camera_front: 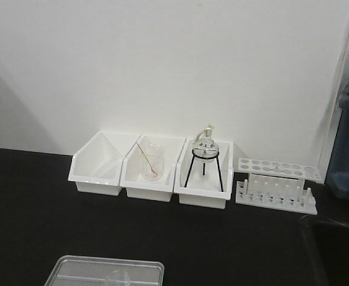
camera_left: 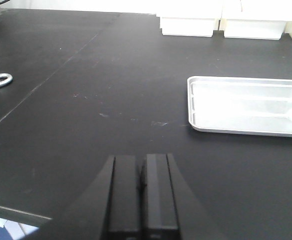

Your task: Move beaker to silver tray on left bench

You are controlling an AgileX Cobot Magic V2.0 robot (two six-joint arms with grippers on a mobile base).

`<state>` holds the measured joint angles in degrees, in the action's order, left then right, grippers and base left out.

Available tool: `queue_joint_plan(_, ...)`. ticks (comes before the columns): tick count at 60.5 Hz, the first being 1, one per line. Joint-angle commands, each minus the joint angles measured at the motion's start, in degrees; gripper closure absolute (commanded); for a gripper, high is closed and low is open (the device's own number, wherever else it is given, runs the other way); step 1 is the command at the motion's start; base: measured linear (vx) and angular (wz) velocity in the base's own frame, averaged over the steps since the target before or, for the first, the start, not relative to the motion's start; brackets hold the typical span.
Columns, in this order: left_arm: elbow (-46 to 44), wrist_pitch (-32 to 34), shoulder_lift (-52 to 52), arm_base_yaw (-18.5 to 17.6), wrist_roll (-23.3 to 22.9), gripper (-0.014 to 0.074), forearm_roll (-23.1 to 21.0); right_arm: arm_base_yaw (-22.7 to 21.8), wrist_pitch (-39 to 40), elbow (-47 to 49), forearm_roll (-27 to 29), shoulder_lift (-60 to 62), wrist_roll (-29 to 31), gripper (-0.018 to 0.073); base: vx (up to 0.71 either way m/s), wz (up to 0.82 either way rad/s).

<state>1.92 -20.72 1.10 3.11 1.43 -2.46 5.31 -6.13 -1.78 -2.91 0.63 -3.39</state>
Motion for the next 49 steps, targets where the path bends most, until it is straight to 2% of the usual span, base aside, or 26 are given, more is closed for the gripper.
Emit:
queue_joint_plan(1, 1.1, 4.5, 0.4, 0.0, 0.0, 0.0595, -0.4, -0.4, 3.2, -0.3, 2.9, 0.6, 2.5, 0.0575, 0.00, 0.00)
queue_joint_plan(49, 1.1, 4.5, 0.4, 0.0, 0.0, 0.0595, -0.4, -0.4, 2.7, -0.3, 3.3, 0.6, 2.5, 0.0573, 0.00, 0.00)
